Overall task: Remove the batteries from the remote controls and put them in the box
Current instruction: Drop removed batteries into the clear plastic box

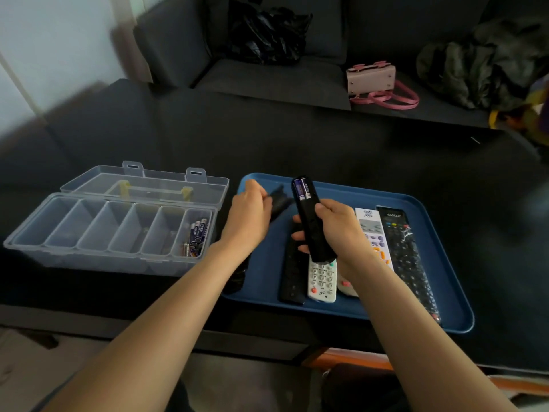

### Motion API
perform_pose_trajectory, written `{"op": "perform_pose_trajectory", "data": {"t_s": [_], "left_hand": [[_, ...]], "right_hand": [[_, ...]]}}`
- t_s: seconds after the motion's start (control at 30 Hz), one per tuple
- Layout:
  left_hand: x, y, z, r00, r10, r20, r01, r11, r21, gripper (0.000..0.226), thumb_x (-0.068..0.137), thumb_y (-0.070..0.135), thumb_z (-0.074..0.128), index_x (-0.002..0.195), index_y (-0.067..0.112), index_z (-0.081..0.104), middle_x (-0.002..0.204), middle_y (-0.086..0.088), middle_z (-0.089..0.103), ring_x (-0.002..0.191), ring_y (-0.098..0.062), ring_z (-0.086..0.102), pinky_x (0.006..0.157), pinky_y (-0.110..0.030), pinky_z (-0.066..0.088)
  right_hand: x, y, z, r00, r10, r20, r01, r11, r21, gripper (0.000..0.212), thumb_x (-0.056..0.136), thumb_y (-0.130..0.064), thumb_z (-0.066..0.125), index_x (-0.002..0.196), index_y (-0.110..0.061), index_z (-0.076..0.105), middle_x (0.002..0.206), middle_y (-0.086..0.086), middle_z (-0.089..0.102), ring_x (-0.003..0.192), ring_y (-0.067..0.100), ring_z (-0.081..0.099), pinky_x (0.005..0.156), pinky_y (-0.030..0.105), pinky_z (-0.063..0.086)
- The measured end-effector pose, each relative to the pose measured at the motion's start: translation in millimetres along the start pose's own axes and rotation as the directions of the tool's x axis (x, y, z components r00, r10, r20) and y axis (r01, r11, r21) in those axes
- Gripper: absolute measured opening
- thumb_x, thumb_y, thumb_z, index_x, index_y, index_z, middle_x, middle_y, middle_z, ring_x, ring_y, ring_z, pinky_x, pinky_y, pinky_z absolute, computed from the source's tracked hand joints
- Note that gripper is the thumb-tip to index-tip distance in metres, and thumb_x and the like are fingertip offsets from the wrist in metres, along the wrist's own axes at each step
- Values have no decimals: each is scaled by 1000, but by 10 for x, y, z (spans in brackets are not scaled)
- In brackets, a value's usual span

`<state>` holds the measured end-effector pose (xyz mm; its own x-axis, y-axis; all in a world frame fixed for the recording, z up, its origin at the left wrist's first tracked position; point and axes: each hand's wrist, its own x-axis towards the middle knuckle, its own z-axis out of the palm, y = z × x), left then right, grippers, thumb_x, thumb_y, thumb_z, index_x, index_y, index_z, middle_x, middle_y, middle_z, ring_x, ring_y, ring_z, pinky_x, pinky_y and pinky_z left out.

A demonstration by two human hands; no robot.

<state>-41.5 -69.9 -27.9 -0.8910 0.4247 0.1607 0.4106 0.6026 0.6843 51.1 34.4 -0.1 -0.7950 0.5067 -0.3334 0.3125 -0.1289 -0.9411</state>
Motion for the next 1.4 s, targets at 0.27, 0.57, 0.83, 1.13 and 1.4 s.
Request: {"op": "perform_pose_trajectory", "data": {"t_s": [0.27,0.57,0.83,1.13,1.4], "left_hand": [[-18,124,-191,984,166,60,-153,971,-183,31,101,33,28,92,23,57,81,3,62,77,-13,57,66,-20,39],[16,-84,-244,935,321,152,-335,939,82,39,91,33,54,128,20,54,114,-7,49,108,-24,47,94,-42,40],[39,-209,-351,806,558,199,-589,791,167,44,76,17,73,118,17,60,114,1,63,107,-22,54,93,-45,43],[14,-200,-345,745,618,252,-662,732,162,43,74,15,75,114,19,61,108,4,65,102,-20,60,86,-46,46],[38,-200,-369,755,596,274,-643,756,125,42,77,13,72,117,19,61,109,1,63,103,-21,58,91,-41,45]], "right_hand": [[10,-125,-154,998,25,62,-21,997,-73,28,101,-27,40,107,-5,58,86,19,71,46,20,60,39,25,47],[66,-146,-249,982,-85,169,142,922,-360,40,75,4,74,110,-11,60,95,9,67,59,17,69,56,29,58],[79,-148,-331,960,-192,206,279,735,-618,31,68,-11,81,96,-18,70,86,-3,72,75,7,64,60,10,42],[31,-169,-262,944,-111,311,256,841,-477,29,71,-5,80,98,-7,68,83,4,72,60,10,66,59,22,53],[-29,-205,-209,960,-99,261,197,901,-385,35,97,-32,49,96,-2,69,65,12,69,46,14,59,40,22,42]]}}
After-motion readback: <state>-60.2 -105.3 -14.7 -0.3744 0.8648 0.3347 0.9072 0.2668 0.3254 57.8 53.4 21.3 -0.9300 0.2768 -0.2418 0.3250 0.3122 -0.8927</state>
